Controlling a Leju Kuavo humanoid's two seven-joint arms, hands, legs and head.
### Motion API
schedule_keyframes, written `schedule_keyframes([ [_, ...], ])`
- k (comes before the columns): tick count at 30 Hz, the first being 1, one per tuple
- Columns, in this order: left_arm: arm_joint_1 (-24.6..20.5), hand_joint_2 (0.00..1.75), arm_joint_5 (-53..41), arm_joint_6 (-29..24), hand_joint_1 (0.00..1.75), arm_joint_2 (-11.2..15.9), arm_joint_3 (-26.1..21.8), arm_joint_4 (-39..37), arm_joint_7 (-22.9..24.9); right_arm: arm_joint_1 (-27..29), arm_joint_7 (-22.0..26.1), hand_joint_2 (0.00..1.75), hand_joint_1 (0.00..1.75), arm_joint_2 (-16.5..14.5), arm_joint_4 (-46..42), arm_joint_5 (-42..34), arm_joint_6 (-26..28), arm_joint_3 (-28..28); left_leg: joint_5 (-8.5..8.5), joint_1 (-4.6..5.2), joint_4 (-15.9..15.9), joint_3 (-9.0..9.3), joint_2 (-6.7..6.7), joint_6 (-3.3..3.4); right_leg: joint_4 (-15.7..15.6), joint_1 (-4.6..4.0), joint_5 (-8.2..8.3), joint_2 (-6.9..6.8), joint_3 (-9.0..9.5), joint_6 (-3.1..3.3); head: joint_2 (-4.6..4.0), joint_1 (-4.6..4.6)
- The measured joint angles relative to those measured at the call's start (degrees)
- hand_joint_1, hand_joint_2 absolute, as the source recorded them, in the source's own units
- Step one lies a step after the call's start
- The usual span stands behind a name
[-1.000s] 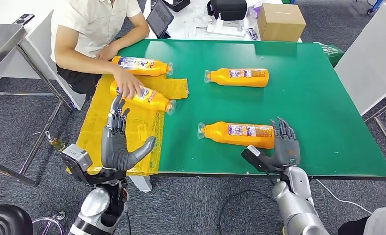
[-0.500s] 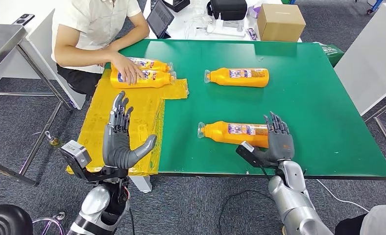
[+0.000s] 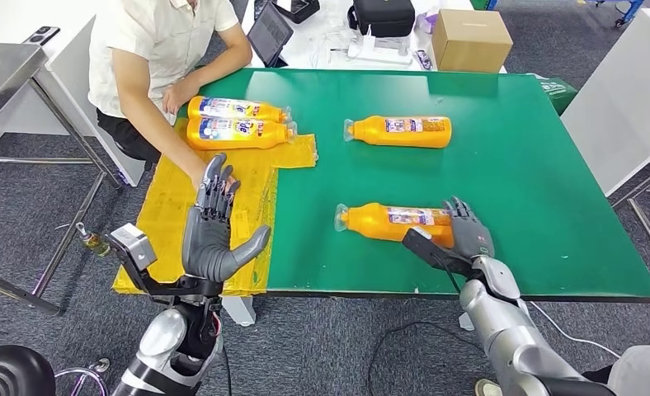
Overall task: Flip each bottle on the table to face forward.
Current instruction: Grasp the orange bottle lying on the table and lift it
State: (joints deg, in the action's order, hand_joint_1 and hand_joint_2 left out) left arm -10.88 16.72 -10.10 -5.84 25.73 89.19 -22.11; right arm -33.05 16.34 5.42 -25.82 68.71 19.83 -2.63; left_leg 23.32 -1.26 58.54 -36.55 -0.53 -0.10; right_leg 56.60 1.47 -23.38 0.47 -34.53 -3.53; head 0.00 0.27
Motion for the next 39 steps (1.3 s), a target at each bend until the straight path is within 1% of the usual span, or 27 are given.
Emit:
schedule_keyframes([
  [3,-0.7,1.75,0.2,0.1,0.0,0.0,0.5,-0.4,0.1,-0.9,-0.9,1.75,1.66,0.7,1.2,-0.3,-0.7,0.7,0.0,0.0,0.0,0.14,0.01,0.01,0.0,0.0,0.01,0.0,0.13,0.0,0.0,-0.01],
  [5,-1.0,1.75,0.4,0.2,0.0,0.0,0.8,-0.6,0.2,-1.3,-1.2,1.75,1.69,1.0,1.8,-0.4,-0.8,1.0,-0.01,0.0,0.0,0.23,-0.02,0.01,0.0,0.0,0.01,0.0,0.23,0.0,0.0,-0.01],
  [12,-1.2,1.75,1.3,0.7,0.0,-0.4,1.0,-1.0,0.3,-1.7,-1.1,1.75,1.75,1.5,2.8,-1.0,-1.2,1.5,-0.01,0.0,0.0,0.31,-0.03,0.01,0.0,-0.01,0.0,0.0,0.32,0.0,0.0,-0.01],
  [17,-1.4,1.75,1.8,1.1,0.0,-0.5,1.2,-1.1,0.2,-1.7,0.7,1.75,1.75,1.7,3.2,-2.0,-0.8,2.1,0.0,0.0,0.0,0.32,-0.02,0.01,0.0,-0.01,0.0,0.0,0.32,0.0,0.0,-0.01],
  [23,-1.5,1.75,1.8,1.2,0.0,-0.5,1.3,-1.4,0.2,-1.2,2.5,1.75,1.75,1.7,3.4,-3.4,1.0,2.7,0.0,-0.01,0.0,0.32,0.01,0.01,0.0,-0.02,0.01,0.01,0.31,0.0,0.0,-0.01],
  [25,-1.5,1.75,1.8,1.2,0.0,-0.5,1.4,-1.4,0.0,-1.0,3.8,1.75,1.75,1.7,3.4,-4.7,2.2,2.7,0.0,-0.01,0.0,0.3,0.01,0.01,0.0,-0.02,0.01,0.01,0.32,0.0,0.0,-0.01],
  [27,-1.5,1.75,1.8,1.1,0.0,-0.5,1.4,-1.4,-0.4,-0.6,5.9,1.75,1.75,1.5,3.4,-6.9,3.1,2.7,0.0,-0.01,0.0,0.28,0.0,0.01,0.0,-0.02,0.01,0.01,0.32,0.0,0.0,-0.01],
  [31,-1.0,1.75,0.8,-1.2,0.0,-0.5,1.4,-1.4,-1.9,1.0,13.6,1.75,1.75,0.1,2.4,-16.5,3.5,2.1,0.0,-0.01,0.0,0.21,0.0,0.01,0.0,-0.02,0.0,0.01,0.28,0.0,0.0,-0.01],
  [33,-0.1,1.75,0.0,-1.8,0.0,-0.5,1.4,-1.4,-1.9,2.2,16.2,1.75,1.75,-1.0,0.8,-20.6,3.4,1.8,0.01,-0.01,0.0,0.19,0.0,0.01,0.0,-0.02,0.0,0.01,0.25,0.0,0.0,-0.02],
  [36,2.4,1.75,0.0,-0.7,0.0,-0.5,2.0,-1.9,-1.0,4.7,18.0,1.75,1.75,-2.7,-3.3,-26.4,2.1,1.7,0.01,-0.01,0.0,0.09,-0.05,0.0,0.0,-0.02,-0.03,-0.02,0.18,-0.01,0.0,-0.03],
  [39,4.9,1.75,0.7,0.9,0.0,-0.6,2.7,-2.9,-0.5,7.1,18.0,1.75,1.75,-4.0,-8.2,-30.9,0.8,2.2,0.01,-0.01,0.0,-0.08,-0.08,0.0,0.0,-0.02,-0.05,-0.04,0.03,-0.01,0.0,-0.02],
])
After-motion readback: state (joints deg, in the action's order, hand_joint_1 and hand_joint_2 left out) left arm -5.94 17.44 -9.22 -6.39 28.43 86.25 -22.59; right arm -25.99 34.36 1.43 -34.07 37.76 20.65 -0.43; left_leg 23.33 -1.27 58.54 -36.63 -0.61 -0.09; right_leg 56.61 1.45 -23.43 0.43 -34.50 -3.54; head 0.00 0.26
